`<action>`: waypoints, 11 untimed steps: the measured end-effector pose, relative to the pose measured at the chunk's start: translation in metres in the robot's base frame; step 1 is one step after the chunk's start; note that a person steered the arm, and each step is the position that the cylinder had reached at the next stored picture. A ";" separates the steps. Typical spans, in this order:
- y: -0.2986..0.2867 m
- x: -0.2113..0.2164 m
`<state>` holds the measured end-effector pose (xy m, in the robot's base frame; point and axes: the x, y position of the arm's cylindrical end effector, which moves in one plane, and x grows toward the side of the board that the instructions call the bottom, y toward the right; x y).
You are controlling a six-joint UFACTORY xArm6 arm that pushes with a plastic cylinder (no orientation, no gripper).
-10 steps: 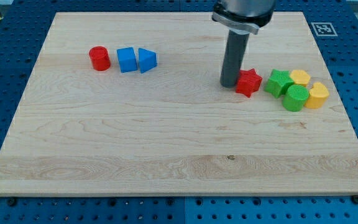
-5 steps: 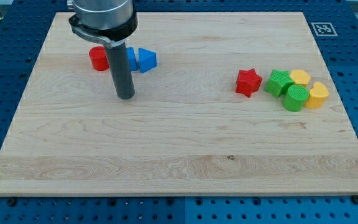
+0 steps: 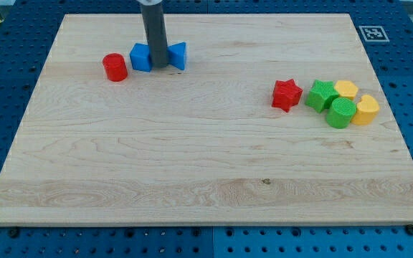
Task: Push the blue triangle to the top right side of the board
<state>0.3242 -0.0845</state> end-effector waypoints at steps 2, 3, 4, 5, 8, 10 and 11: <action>0.072 -0.012; 0.107 -0.009; 0.113 0.010; 0.131 0.023; 0.184 0.024; 0.185 -0.017; 0.185 -0.045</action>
<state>0.2796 0.1009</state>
